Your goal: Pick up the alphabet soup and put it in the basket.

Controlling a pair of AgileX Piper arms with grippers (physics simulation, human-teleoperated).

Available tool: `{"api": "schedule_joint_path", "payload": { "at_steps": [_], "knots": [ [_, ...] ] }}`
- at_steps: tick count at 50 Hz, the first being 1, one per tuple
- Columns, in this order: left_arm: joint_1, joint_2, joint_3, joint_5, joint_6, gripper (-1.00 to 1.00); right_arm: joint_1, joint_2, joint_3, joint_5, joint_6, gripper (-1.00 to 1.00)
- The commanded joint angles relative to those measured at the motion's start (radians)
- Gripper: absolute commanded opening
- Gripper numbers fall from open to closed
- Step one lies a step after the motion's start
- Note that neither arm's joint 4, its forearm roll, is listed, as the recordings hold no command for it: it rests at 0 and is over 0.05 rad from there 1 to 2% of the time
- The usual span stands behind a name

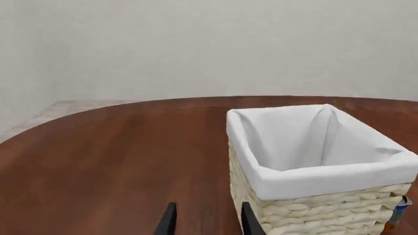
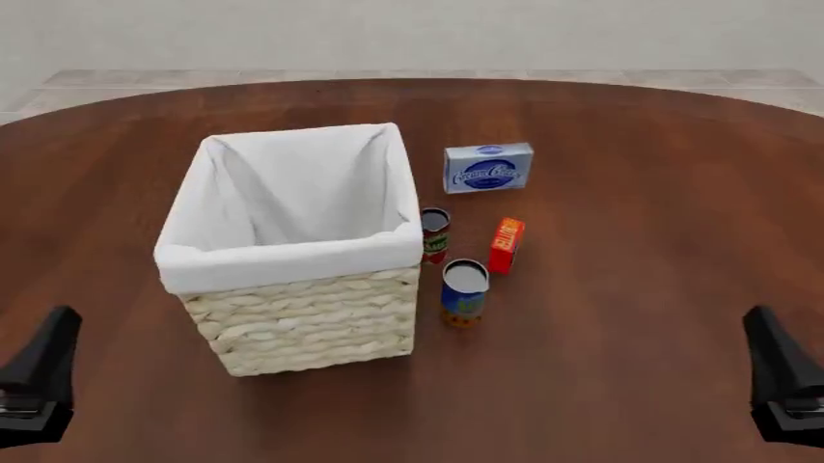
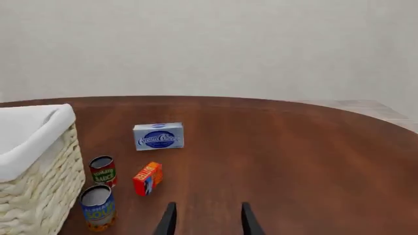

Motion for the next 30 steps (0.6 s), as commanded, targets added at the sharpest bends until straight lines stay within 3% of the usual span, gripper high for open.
{"api": "schedule_joint_path", "payload": {
  "at_steps": [1, 16, 25, 30],
  "knots": [
    [0.000, 0.000, 0.000, 0.000, 0.000, 1.00, 0.000, 0.001, -0.003, 0.005, -0.002, 1.00],
    [0.000, 0.000, 0.000, 0.000, 0.000, 1.00, 0.027, 0.009, -0.003, 0.012, -0.017, 1.00],
    [0.000, 0.000, 0.000, 0.000, 0.000, 1.00, 0.072, 0.119, -0.036, -0.106, -0.046, 1.00],
    [0.000, 0.000, 0.000, 0.000, 0.000, 1.00, 0.115, 0.253, -0.067, -0.202, -0.024, 1.00]
  ]
}}
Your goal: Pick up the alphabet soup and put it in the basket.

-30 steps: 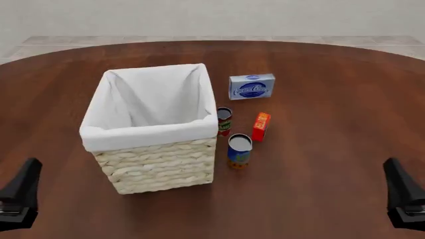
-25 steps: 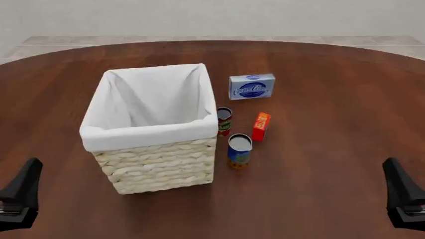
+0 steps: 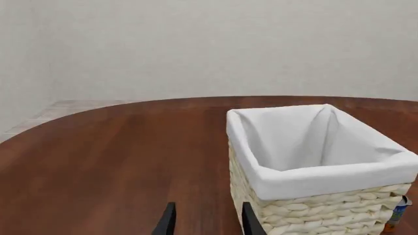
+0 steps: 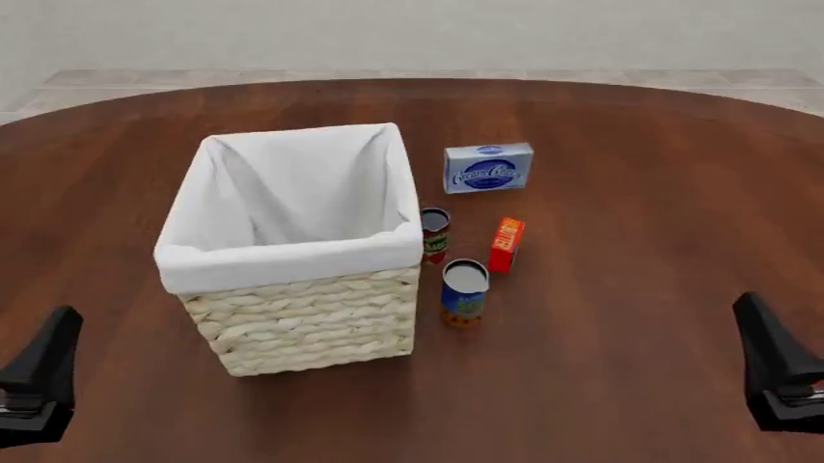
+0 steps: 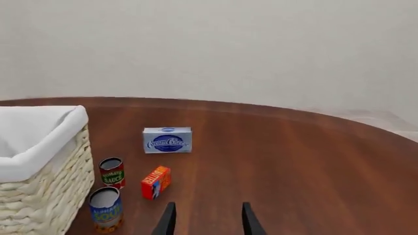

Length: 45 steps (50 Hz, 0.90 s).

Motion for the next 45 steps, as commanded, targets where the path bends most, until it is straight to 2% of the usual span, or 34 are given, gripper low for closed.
{"api": "schedule_joint_path", "payload": {
  "at_steps": [1, 12, 19, 26, 30, 37, 38, 41, 45],
  "knots": [
    [0.000, 0.000, 0.000, 0.000, 0.000, 1.00, 0.067, 0.184, -0.041, -0.149, -0.023, 1.00],
    [0.000, 0.000, 0.000, 0.000, 0.000, 1.00, 0.156, 0.400, -0.077, -0.290, 0.001, 1.00],
    [0.000, 0.000, 0.000, 0.000, 0.000, 1.00, 0.197, 0.480, -0.119, -0.333, -0.004, 1.00],
    [0.000, 0.000, 0.000, 0.000, 0.000, 1.00, 0.246, 0.581, -0.160, -0.375, 0.019, 1.00],
    [0.000, 0.000, 0.000, 0.000, 0.000, 1.00, 0.251, 0.639, -0.171, -0.406, 0.009, 1.00],
    [0.000, 0.000, 0.000, 0.000, 0.000, 1.00, 0.300, 0.775, -0.211, -0.443, 0.026, 1.00],
    [0.000, 0.000, 0.000, 0.000, 0.000, 1.00, 0.315, 0.798, -0.215, -0.457, 0.049, 1.00],
    [0.000, 0.000, 0.000, 0.000, 0.000, 1.00, 0.328, 0.847, -0.227, -0.487, 0.038, 1.00],
    [0.000, 0.000, 0.000, 0.000, 0.000, 1.00, 0.360, 0.885, -0.256, -0.479, 0.062, 1.00]
  ]
}}
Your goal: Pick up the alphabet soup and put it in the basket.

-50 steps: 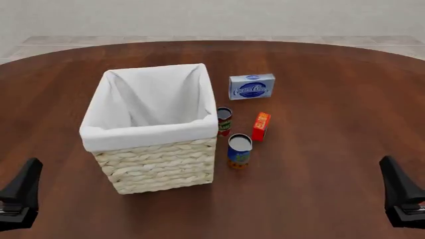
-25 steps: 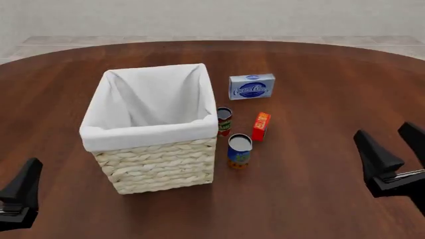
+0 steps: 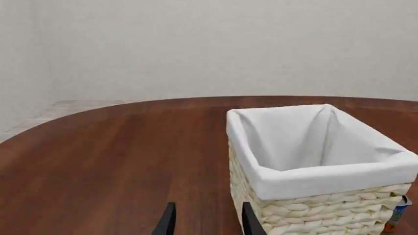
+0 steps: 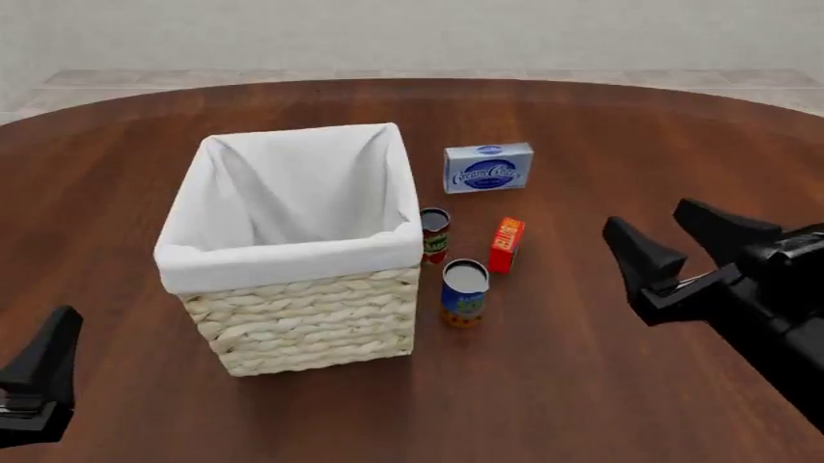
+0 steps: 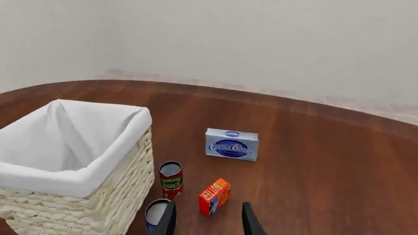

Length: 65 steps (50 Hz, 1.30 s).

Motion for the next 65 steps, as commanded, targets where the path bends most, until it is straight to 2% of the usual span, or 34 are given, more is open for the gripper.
{"api": "schedule_joint_path", "payload": {
  "at_steps": [1, 6, 14, 15, 17, 24, 41, 65],
  "knots": [
    [0.000, 0.000, 0.000, 0.000, 0.000, 1.00, 0.090, 0.169, -0.066, -0.047, 0.041, 1.00],
    [0.000, 0.000, 0.000, 0.000, 0.000, 1.00, 0.109, 0.186, -0.075, -0.048, 0.031, 1.00],
    [0.000, 0.000, 0.000, 0.000, 0.000, 1.00, 0.198, 0.313, -0.126, -0.046, 0.018, 1.00],
    [0.000, 0.000, 0.000, 0.000, 0.000, 1.00, 0.189, 0.327, -0.130, -0.053, 0.003, 1.00],
    [0.000, 0.000, 0.000, 0.000, 0.000, 1.00, 0.201, 0.346, -0.139, -0.052, 0.014, 1.00],
    [0.000, 0.000, 0.000, 0.000, 0.000, 1.00, 0.205, 0.427, -0.173, -0.061, -0.006, 1.00],
    [0.000, 0.000, 0.000, 0.000, 0.000, 1.00, 0.181, 0.623, -0.266, -0.007, -0.059, 1.00],
    [0.000, 0.000, 0.000, 0.000, 0.000, 1.00, 0.247, 0.690, -0.277, 0.017, -0.053, 1.00]
  ]
}}
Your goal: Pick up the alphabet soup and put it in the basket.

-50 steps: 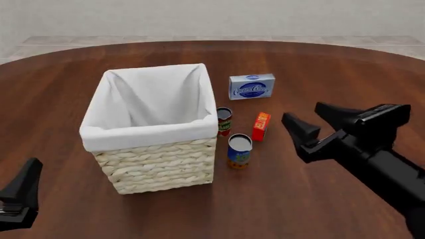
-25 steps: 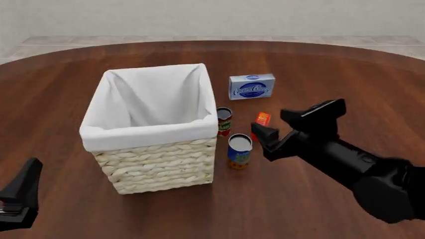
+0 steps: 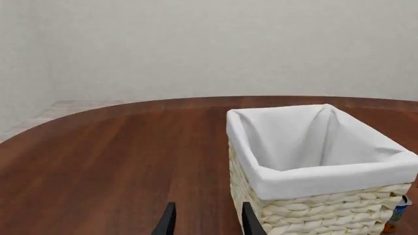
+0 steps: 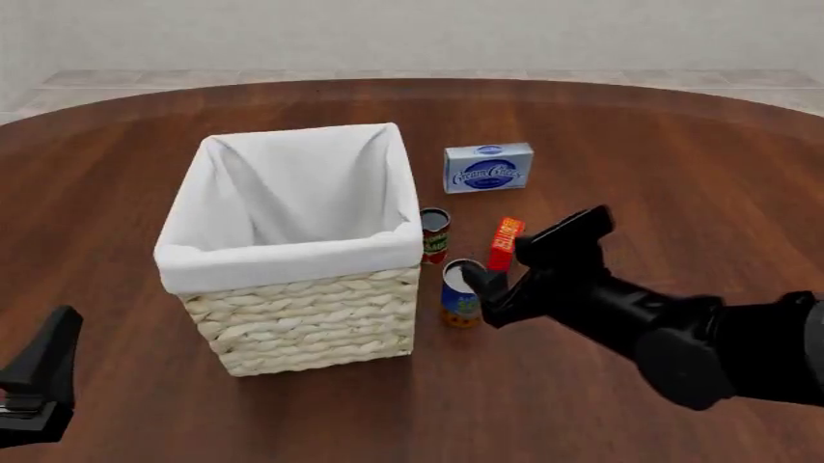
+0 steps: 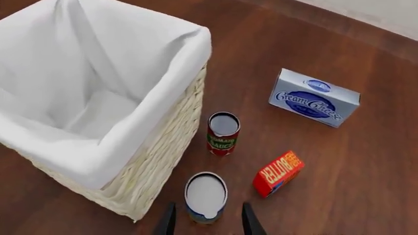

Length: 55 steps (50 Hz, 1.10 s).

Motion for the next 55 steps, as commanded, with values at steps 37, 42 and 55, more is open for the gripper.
{"api": "schedule_joint_path", "payload": {
  "at_steps": [37, 42, 55],
  "knots": [
    [0.000, 0.000, 0.000, 0.000, 0.000, 1.00, -0.034, 0.227, -0.072, 0.043, -0.067, 1.00],
    [0.000, 0.000, 0.000, 0.000, 0.000, 1.00, -0.025, 0.229, -0.076, 0.049, -0.068, 1.00],
    [0.000, 0.000, 0.000, 0.000, 0.000, 1.00, -0.003, 0.252, -0.109, 0.061, -0.072, 1.00]
  ]
}}
